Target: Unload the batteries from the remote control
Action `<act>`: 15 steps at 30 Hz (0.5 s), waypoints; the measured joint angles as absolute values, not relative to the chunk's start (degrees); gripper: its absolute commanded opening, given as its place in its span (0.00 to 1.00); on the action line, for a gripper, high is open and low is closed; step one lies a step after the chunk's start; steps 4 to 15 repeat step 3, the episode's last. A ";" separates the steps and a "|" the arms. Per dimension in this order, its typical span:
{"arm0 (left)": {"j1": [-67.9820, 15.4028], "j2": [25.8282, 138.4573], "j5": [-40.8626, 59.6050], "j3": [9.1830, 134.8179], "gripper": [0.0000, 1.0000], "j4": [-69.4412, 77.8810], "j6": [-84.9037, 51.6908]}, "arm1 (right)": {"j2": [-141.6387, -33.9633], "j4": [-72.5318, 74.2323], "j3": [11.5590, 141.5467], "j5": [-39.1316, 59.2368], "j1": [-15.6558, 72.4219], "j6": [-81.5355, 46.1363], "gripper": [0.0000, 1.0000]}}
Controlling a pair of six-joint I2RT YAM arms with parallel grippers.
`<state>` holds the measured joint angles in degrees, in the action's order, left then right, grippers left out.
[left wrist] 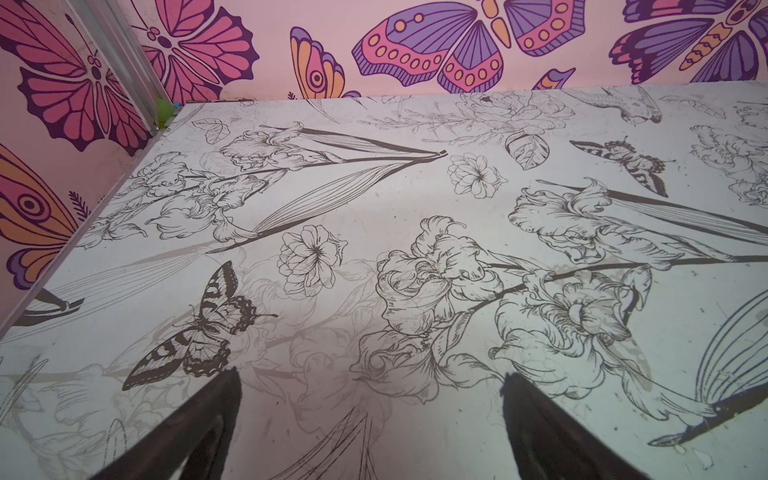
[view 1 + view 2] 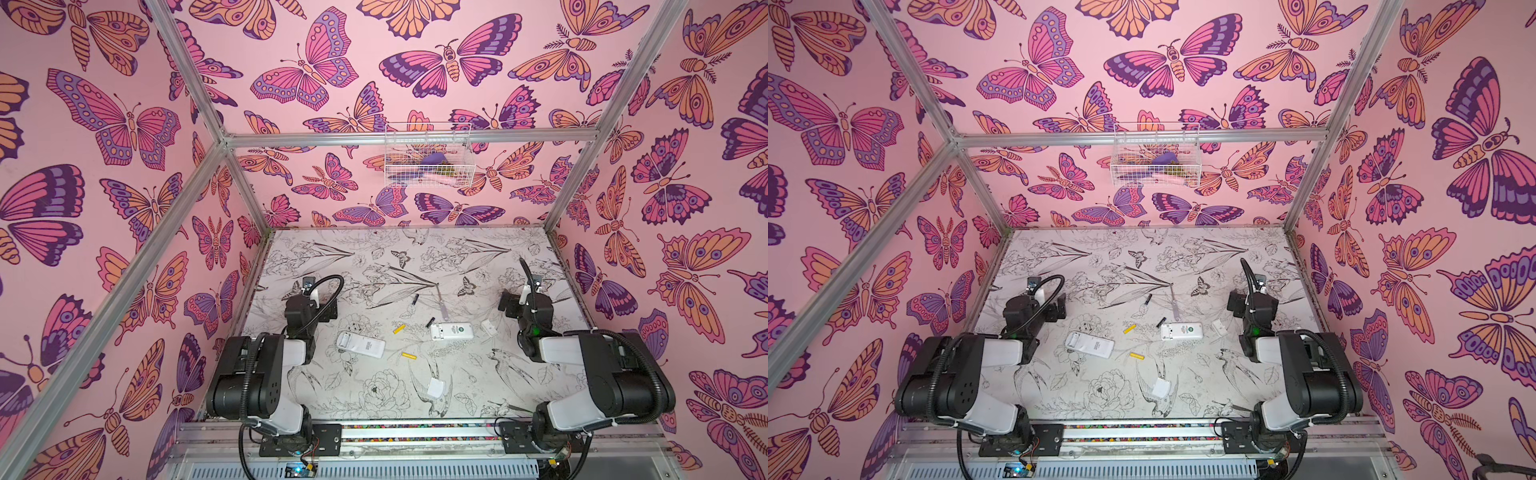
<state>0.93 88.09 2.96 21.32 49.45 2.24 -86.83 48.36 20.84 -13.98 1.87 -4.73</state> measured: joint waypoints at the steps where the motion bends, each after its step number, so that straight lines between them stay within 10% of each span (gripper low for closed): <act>1: 0.93 88.09 2.96 21.32 0.99 49.45 2.24 | -86.83 48.23 20.84 -13.98 1.87 -4.73 0.99; 15: 0.93 88.09 2.98 21.15 0.99 49.80 2.26 | -86.83 48.16 20.84 -14.06 1.87 -4.71 0.99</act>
